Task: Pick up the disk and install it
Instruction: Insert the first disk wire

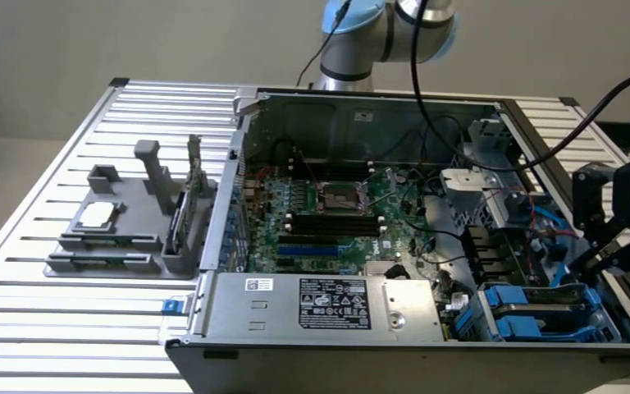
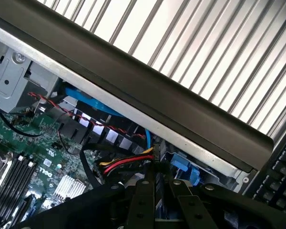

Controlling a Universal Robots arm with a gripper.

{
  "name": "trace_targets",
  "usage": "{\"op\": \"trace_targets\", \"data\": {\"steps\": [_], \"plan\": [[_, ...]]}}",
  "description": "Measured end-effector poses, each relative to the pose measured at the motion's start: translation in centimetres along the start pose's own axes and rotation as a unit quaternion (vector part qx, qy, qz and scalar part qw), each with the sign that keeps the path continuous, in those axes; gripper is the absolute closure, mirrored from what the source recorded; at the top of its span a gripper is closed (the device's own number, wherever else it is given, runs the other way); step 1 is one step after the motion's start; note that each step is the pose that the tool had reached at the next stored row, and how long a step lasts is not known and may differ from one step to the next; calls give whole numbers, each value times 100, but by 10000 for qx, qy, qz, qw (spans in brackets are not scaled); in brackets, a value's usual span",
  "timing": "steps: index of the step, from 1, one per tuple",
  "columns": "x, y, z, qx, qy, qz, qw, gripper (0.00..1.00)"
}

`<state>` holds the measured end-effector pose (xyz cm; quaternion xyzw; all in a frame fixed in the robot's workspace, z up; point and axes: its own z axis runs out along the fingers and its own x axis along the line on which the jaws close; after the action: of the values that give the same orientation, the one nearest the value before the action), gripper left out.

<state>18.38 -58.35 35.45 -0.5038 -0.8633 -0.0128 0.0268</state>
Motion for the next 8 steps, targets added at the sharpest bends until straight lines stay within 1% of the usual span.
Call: {"op": "trace_targets", "data": {"steps": [1,2,8], "plan": [[5,-9,0,-2,9,3,10000,84],[11,-18,0,-1,11,9,10000,84],[40,-72,2,1,15,77,10000,84]]}}
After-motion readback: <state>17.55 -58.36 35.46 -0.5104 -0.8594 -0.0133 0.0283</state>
